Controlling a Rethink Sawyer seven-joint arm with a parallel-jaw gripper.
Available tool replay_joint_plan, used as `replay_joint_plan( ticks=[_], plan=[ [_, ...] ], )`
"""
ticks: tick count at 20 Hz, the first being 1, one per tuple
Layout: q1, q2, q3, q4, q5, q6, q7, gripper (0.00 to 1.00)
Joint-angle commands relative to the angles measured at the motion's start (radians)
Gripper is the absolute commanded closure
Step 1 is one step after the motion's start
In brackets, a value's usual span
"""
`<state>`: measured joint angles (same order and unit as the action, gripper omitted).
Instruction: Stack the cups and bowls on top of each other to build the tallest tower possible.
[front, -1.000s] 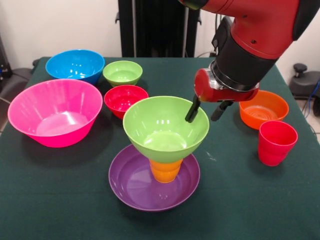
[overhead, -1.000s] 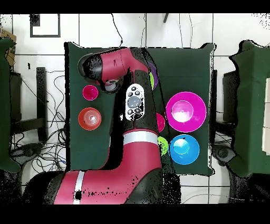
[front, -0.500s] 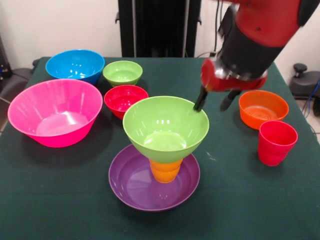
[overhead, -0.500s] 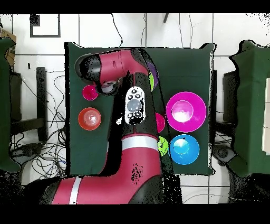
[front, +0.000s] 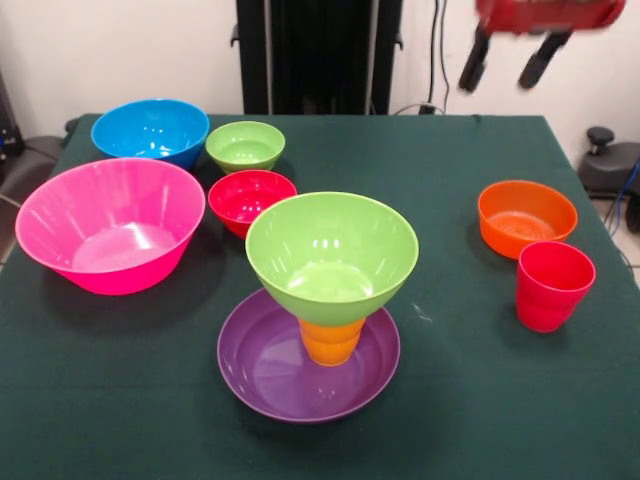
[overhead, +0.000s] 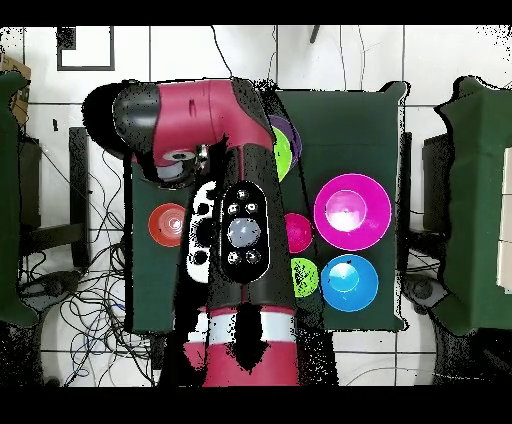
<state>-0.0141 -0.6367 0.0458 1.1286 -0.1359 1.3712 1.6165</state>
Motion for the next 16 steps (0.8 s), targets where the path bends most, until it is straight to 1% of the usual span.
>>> replay_joint_plan(
  ticks=[1, 3, 6, 9, 16],
  plan=[
    [0.048, 0.021, 0.033, 0.051, 0.027, 0.006, 0.2, 0.0],
    [0.065, 0.082, 0.027, 0.011, 0.019, -0.044, 0.243, 0.0],
    [0.079, 0.123, 0.015, -0.016, 0.022, -0.081, 0.275, 0.0],
    [0.084, 0.159, 0.002, -0.035, -0.002, -0.14, 0.277, 0.0],
    [0.086, 0.164, -0.026, 0.023, -0.033, -0.264, 0.272, 0.0]
  ],
)
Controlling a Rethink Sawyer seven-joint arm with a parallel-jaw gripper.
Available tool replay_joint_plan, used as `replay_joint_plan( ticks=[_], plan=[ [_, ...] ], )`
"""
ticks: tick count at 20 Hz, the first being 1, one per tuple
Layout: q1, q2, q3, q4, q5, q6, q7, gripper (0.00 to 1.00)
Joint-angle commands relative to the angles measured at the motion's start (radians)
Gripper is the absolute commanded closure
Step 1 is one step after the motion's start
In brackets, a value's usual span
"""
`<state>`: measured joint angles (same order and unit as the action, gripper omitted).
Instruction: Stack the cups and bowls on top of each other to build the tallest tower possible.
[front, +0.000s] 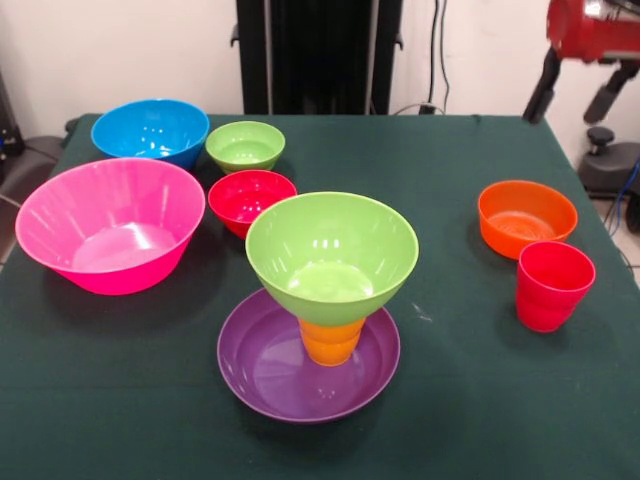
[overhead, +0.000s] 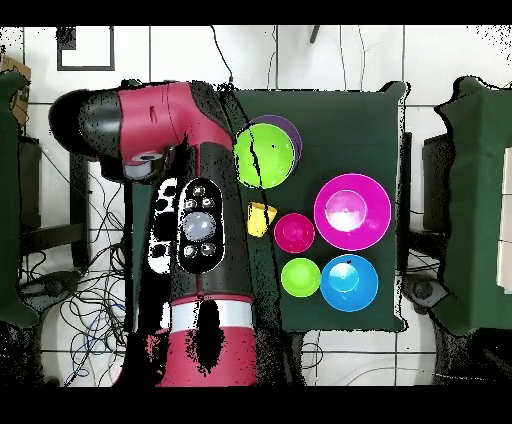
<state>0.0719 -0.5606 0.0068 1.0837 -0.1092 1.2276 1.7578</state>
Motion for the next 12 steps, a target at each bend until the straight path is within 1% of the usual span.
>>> replay_joint_plan(
  ticks=[1, 5, 8, 10, 11, 12],
  plan=[
    [-0.001, 0.09, 0.011, 0.072, -0.06, -0.134, 0.129, 0.0],
    [0.008, 0.083, 0.004, 0.101, -0.044, -0.18, 0.144, 0.0],
    [0.02, 0.098, -0.003, 0.083, -0.025, -0.202, 0.184, 0.0],
    [0.027, 0.117, 0.002, 0.064, 0.008, -0.224, 0.229, 0.0],
    [0.026, 0.127, 0.016, 0.064, 0.038, -0.253, 0.256, 0.0],
    [0.024, 0.135, 0.021, 0.057, 0.049, -0.263, 0.262, 0.0]
  ],
)
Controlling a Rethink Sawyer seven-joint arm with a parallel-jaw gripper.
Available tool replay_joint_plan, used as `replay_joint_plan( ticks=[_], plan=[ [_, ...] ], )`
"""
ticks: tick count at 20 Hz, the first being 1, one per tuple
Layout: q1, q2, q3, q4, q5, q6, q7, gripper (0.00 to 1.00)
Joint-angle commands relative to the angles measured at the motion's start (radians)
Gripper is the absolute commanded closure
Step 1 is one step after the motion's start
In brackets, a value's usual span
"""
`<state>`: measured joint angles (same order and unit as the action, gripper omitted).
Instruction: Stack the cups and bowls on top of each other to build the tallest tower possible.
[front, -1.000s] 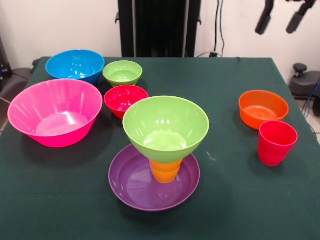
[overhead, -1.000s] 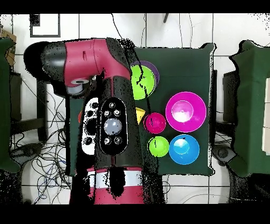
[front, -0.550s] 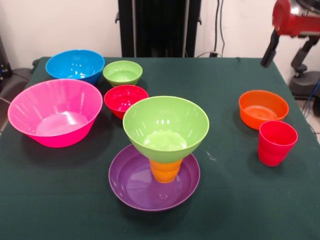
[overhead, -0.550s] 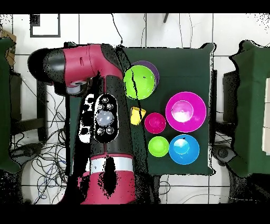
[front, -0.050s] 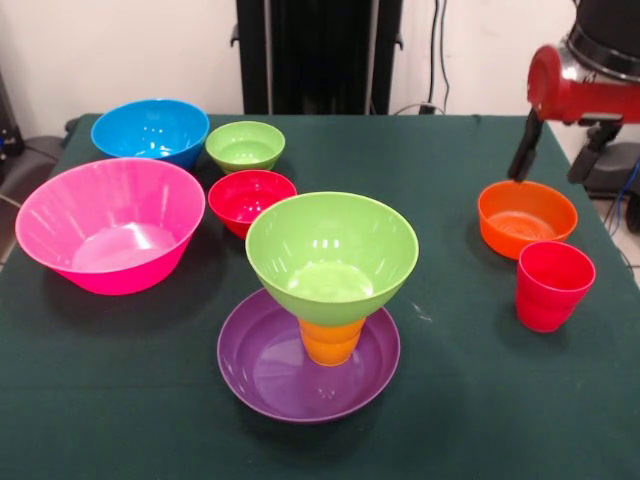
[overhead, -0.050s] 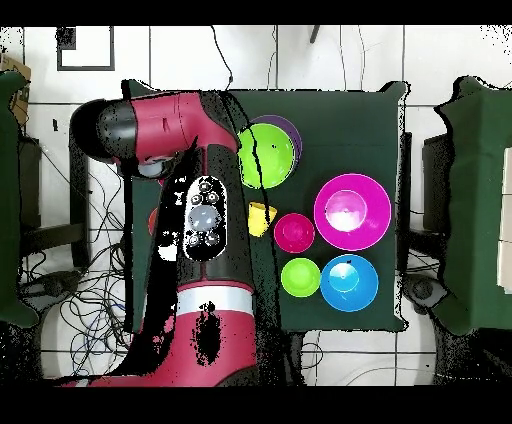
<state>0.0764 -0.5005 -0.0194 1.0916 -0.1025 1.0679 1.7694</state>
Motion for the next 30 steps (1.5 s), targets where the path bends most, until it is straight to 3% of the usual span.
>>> replay_joint_plan(
  ticks=[1, 5, 9, 19, 30],
  plan=[
    [0.018, 0.084, 0.051, 0.041, 0.053, -0.113, 0.256, 0.0],
    [-0.006, 0.079, 0.093, 0.086, 0.119, -0.185, 0.236, 0.0],
    [0.003, 0.059, 0.08, 0.125, 0.138, -0.213, 0.224, 0.0],
    [0.022, 0.075, 0.047, 0.11, 0.125, -0.23, 0.212, 0.0],
    [0.015, 0.134, 0.068, 0.082, 0.131, -0.298, 0.21, 0.0]
  ],
)
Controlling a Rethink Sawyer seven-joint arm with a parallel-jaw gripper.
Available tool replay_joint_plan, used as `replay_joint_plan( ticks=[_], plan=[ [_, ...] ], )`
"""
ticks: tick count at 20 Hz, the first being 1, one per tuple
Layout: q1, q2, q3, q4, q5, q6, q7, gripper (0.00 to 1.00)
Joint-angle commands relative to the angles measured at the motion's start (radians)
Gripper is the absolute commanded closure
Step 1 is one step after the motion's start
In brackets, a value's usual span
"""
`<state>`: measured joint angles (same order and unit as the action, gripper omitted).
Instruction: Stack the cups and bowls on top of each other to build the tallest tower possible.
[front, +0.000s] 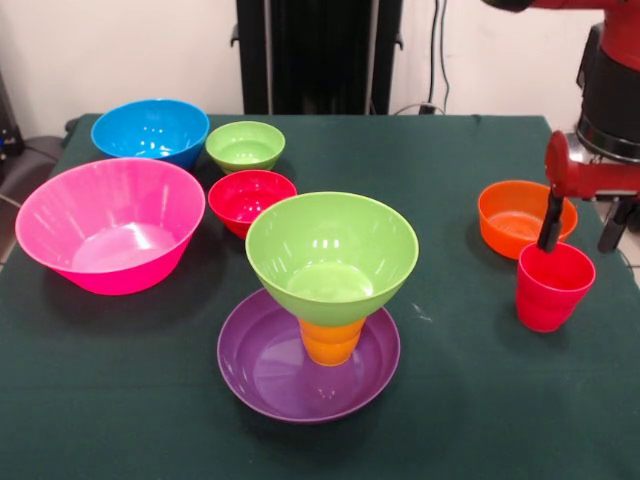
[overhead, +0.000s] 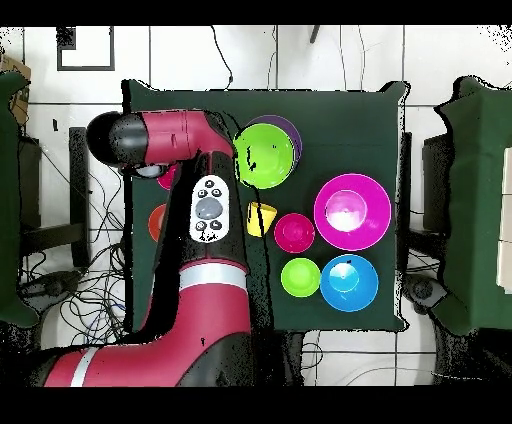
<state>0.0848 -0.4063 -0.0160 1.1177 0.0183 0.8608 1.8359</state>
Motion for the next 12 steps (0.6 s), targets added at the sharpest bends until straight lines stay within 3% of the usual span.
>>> replay_joint_plan(
  ticks=[1, 12],
  plan=[
    [0.007, 0.049, 0.062, 0.05, 0.007, -0.104, 0.145, 0.0],
    [0.012, 0.068, 0.057, 0.033, 0.016, -0.126, 0.147, 0.0]
  ],
)
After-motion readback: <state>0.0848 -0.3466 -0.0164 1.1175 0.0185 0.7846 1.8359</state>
